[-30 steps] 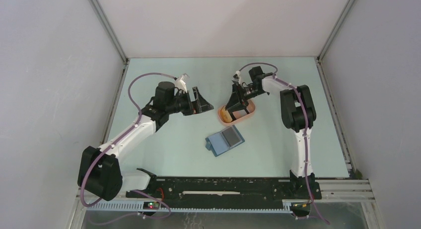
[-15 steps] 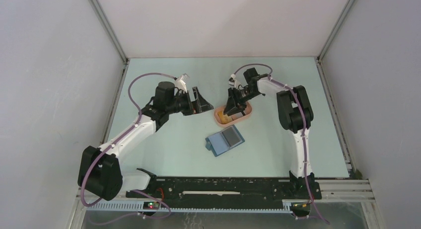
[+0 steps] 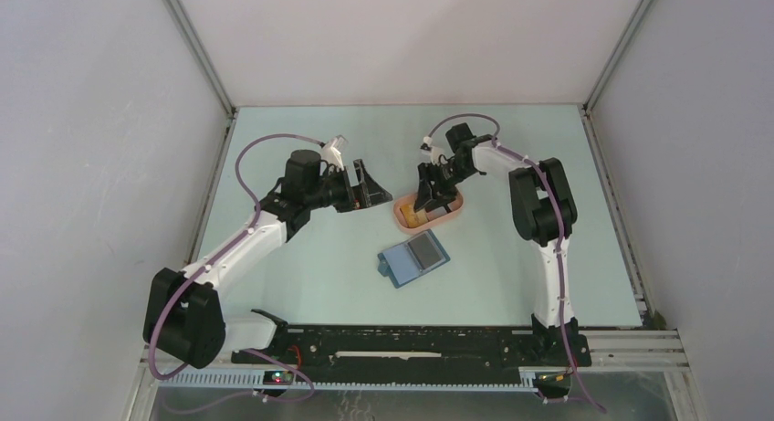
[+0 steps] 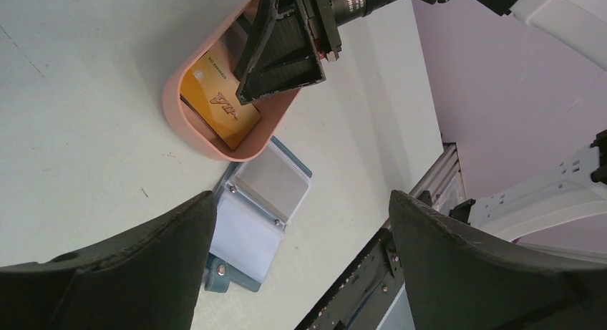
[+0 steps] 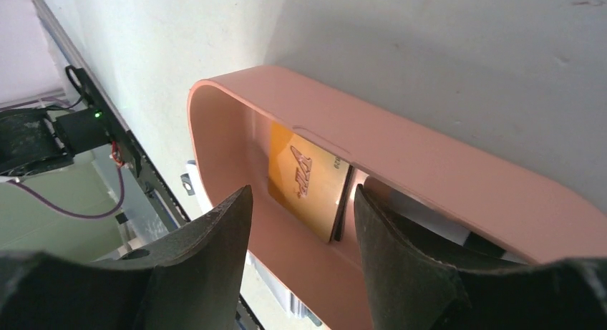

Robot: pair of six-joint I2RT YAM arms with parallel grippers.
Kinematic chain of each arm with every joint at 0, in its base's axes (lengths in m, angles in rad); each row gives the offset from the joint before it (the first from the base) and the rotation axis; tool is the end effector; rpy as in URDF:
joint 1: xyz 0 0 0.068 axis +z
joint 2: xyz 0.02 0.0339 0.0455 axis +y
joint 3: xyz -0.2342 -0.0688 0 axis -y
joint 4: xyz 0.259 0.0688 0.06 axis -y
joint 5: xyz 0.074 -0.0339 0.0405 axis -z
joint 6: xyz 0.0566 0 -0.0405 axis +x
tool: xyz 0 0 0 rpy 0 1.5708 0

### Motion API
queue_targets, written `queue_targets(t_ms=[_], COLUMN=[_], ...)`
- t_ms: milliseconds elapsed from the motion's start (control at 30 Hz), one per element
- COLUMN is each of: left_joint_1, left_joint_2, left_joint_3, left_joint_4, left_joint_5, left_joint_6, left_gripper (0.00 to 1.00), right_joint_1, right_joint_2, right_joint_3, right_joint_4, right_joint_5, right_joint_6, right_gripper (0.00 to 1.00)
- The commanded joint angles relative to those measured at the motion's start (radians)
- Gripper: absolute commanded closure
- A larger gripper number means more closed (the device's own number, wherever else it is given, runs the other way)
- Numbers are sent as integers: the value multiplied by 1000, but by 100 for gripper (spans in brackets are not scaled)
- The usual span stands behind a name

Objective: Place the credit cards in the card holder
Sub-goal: Pick up the credit card from the storage box.

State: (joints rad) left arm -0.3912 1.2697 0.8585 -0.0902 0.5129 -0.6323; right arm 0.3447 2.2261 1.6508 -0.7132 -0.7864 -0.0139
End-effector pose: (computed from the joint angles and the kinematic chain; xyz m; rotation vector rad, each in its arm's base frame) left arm 0.2853 -0.1477 0.2294 0.0741 2.2094 -1.1330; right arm 0.4047 0.1879 0.0991 -0.6520 2.6855 1.1932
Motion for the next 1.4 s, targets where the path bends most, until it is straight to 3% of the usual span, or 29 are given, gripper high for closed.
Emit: queue_targets(t_ms=[0, 867, 967, 1200, 1367], left_joint_1=[8, 9, 9, 9, 9], left_joint_2=[-1, 3, 4, 5, 7], left_joint_3=[56, 56, 55, 56, 56], left_joint_4=[29, 29, 29, 29, 30], left_joint_5=[26, 27, 26, 27, 28], left_joint_6=[-12, -12, -12, -13, -14], left_gripper=[5, 5, 5, 5, 5], right_joint_1=[12, 20, 20, 16, 24], right_joint_2=[-15, 22, 14, -13, 19], right_joint_3=[33, 52, 53, 53, 72], right_joint_4=[-4, -2, -3, -4, -21], right_joint_5=[88, -279, -253, -33, 19], right_joint_6=[-46, 53, 45, 15, -22], right_gripper=[36, 45, 45, 38, 36])
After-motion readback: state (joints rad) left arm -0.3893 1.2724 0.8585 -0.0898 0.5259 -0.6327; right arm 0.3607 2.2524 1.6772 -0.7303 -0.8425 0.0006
